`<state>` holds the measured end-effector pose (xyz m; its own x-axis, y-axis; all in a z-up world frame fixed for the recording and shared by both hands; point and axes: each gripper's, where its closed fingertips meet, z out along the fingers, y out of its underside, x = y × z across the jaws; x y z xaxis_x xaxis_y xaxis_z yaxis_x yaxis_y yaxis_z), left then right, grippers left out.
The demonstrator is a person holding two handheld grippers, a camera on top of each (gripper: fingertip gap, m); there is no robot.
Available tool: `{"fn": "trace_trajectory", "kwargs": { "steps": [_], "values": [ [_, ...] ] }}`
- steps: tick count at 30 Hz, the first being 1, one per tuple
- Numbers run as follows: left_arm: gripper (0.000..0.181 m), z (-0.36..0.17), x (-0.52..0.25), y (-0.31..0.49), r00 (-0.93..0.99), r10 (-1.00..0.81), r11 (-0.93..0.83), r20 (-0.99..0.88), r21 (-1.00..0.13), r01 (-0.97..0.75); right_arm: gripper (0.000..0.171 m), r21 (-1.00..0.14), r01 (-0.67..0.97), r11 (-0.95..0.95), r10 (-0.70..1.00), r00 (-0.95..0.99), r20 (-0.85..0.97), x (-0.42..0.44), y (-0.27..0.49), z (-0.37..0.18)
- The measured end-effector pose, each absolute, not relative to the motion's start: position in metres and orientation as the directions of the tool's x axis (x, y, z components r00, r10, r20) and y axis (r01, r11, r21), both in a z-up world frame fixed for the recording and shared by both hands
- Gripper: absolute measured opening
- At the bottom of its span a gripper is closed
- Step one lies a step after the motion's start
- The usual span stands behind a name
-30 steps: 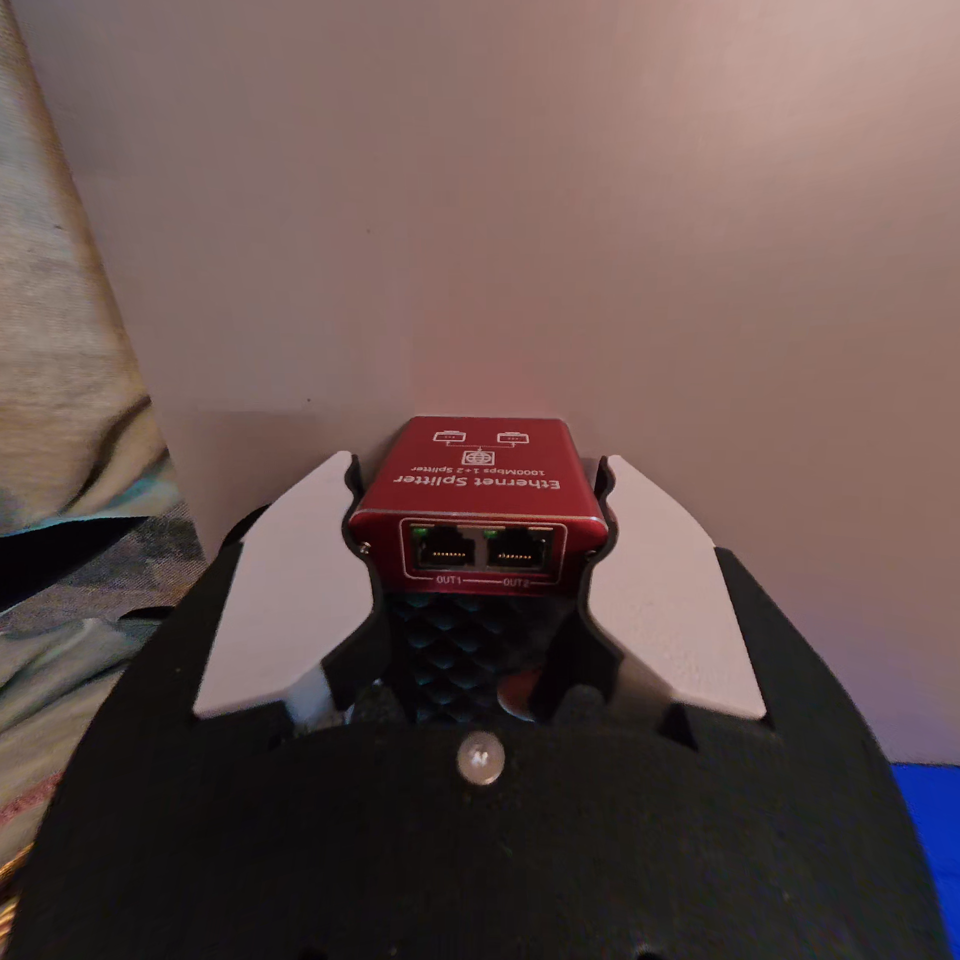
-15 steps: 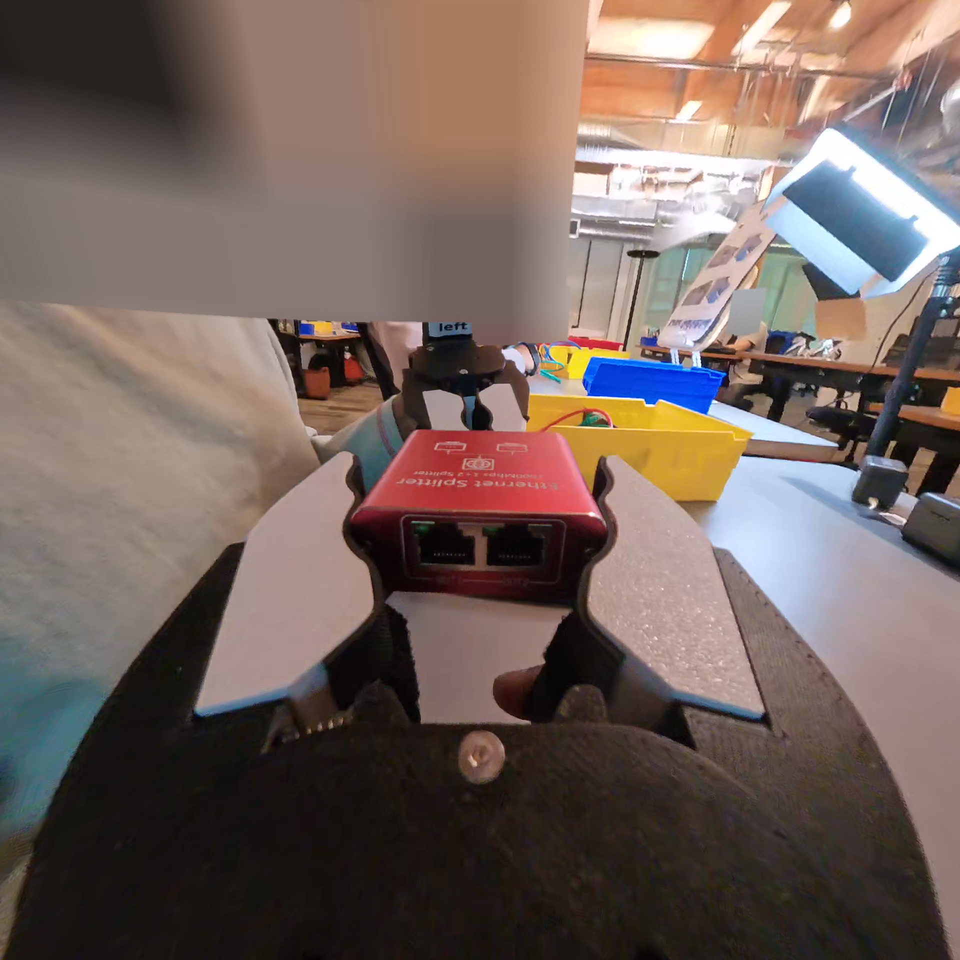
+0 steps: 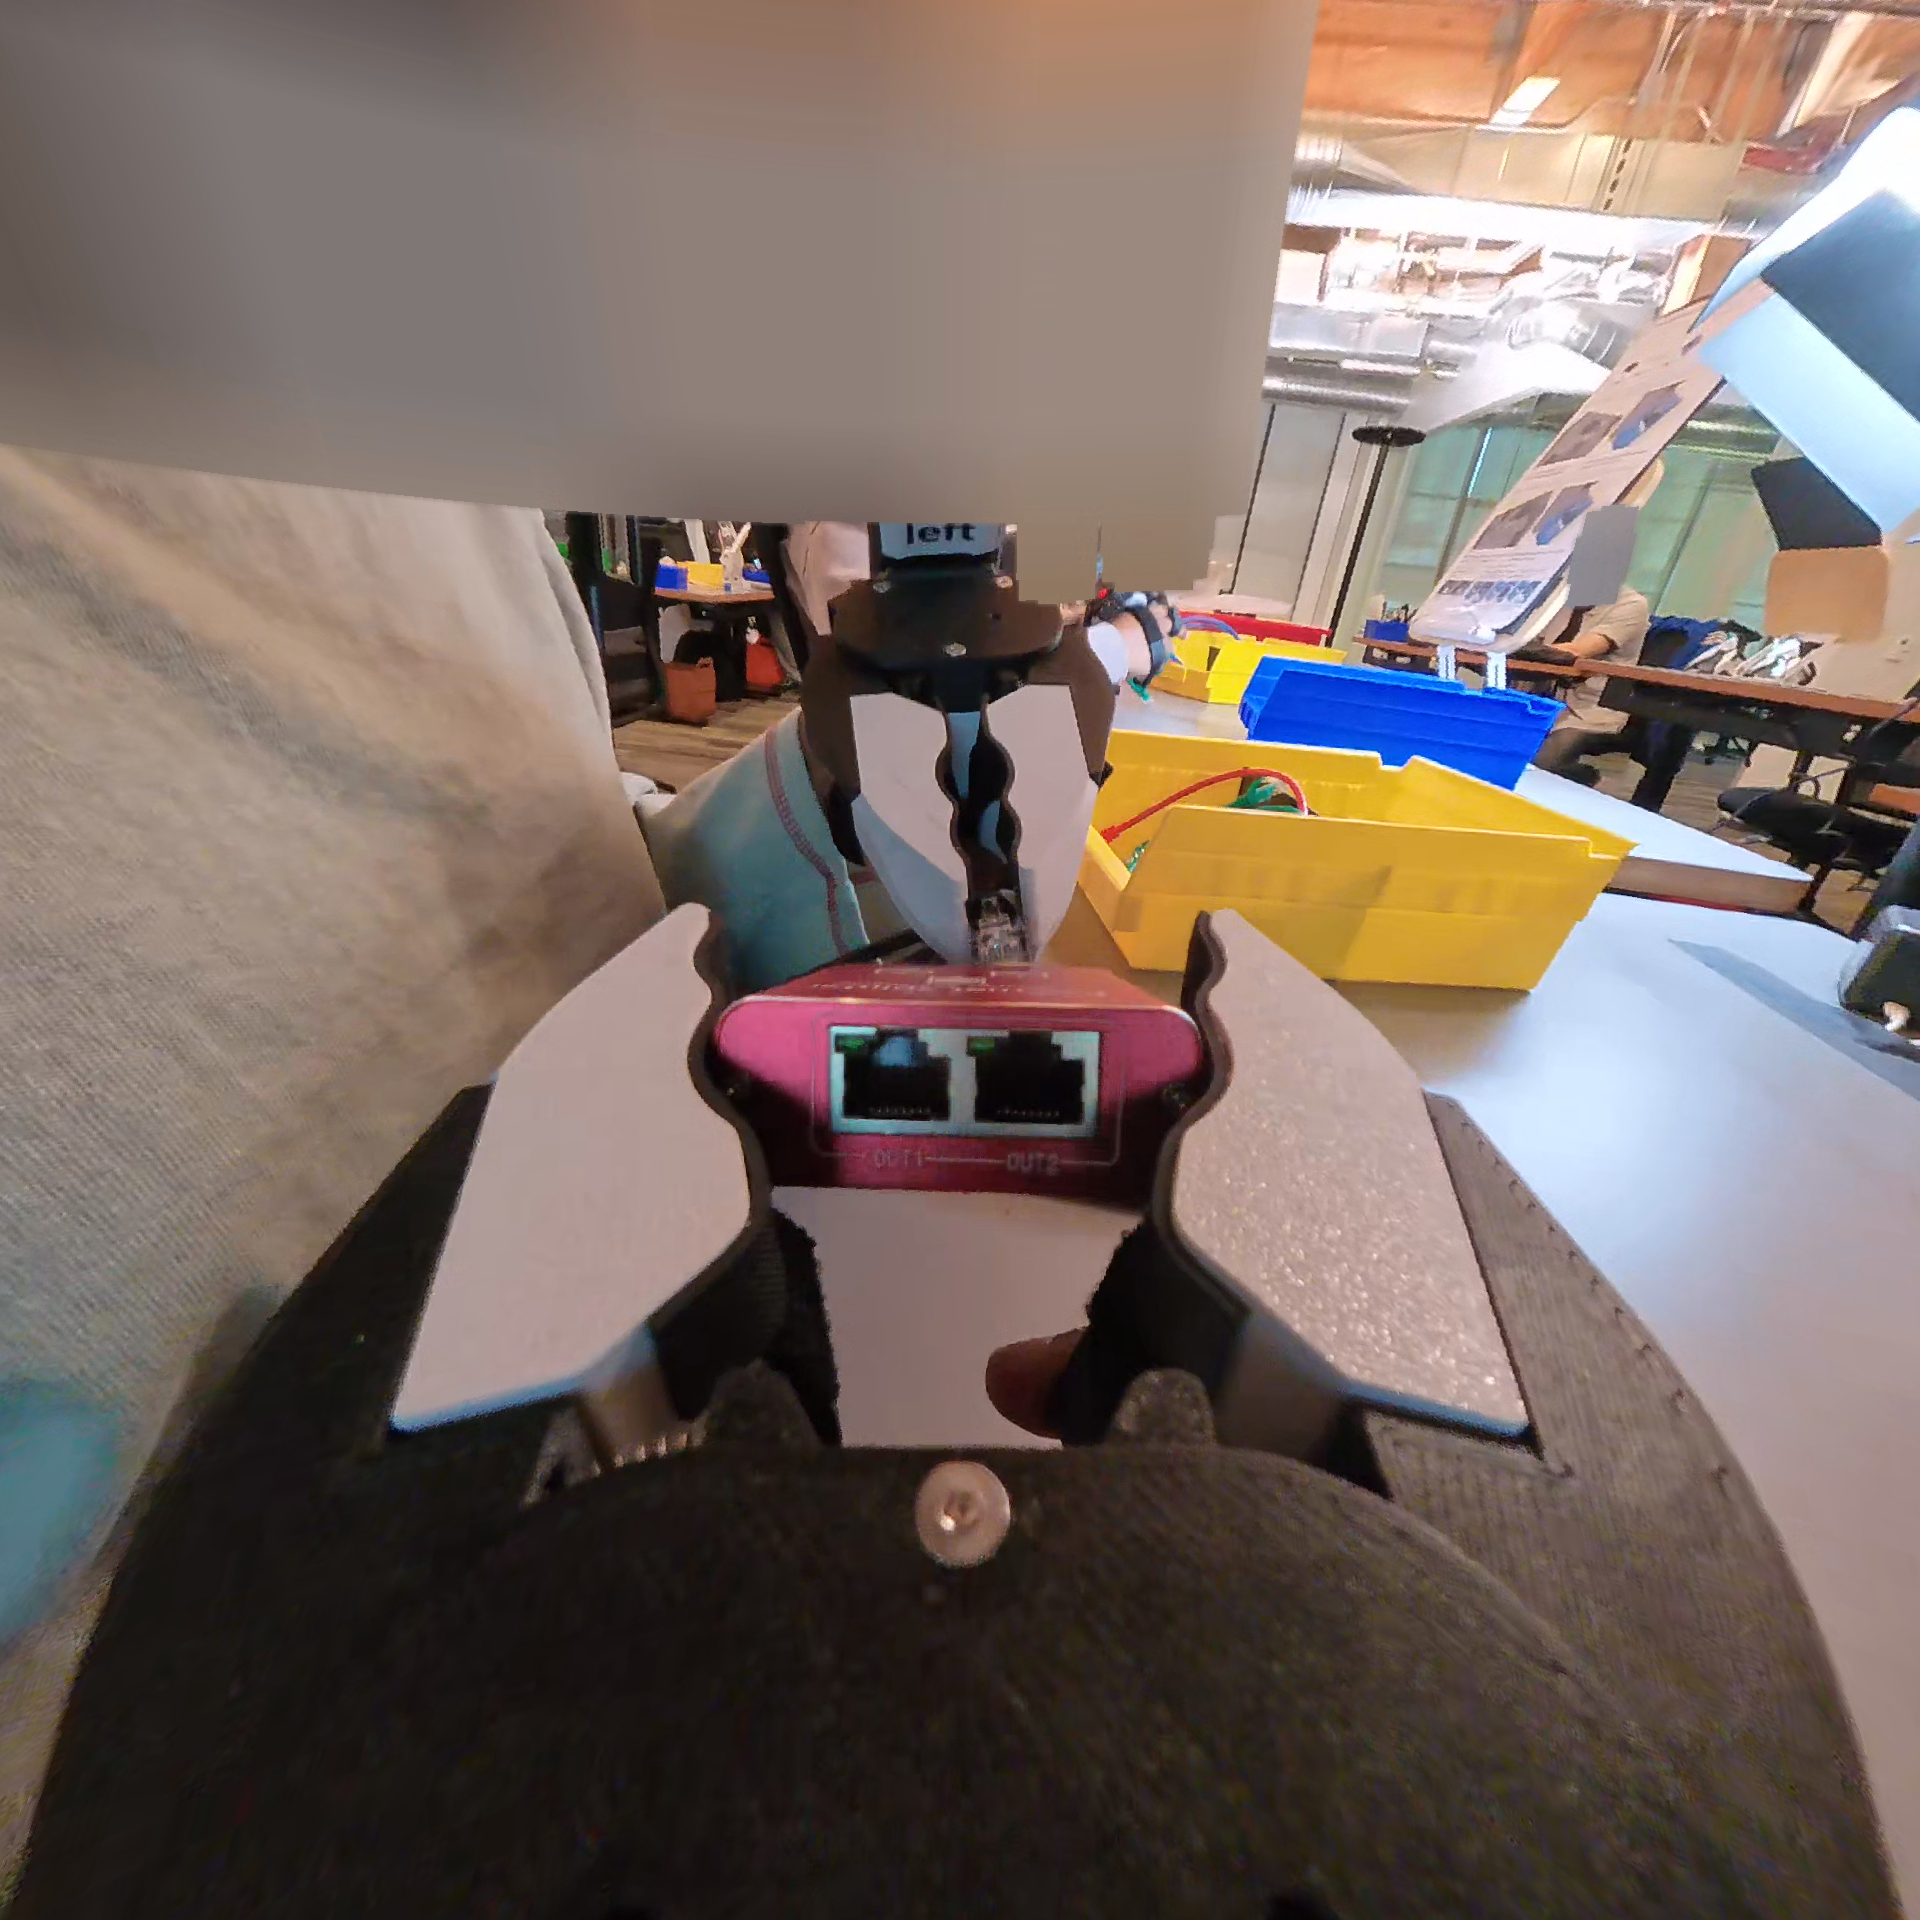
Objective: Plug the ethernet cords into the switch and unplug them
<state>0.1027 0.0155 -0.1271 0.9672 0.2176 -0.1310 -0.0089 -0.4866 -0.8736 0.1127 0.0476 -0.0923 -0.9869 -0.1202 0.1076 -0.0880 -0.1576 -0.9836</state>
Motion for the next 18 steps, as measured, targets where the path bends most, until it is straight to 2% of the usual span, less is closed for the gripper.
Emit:
{"fn": "trace_trajectory", "kwargs": {
  "steps": [10, 18],
  "values": [
    [0.009, -0.131, 0.106, 0.025, 0.978, 0.192, -0.460, -0.078, -0.888, 0.020, 0.084, -0.950, -0.085, -0.302, -0.128, -0.983, 0.128, 0.117, 0.053, -0.076],
    [0.009, -0.126, 0.108, 0.026, 0.979, 0.191, -0.444, -0.077, -0.896, 0.016, 0.084, -0.949, -0.098, -0.300, -0.124, -0.982, 0.141, 0.117, 0.053, -0.077]
  ]
}}
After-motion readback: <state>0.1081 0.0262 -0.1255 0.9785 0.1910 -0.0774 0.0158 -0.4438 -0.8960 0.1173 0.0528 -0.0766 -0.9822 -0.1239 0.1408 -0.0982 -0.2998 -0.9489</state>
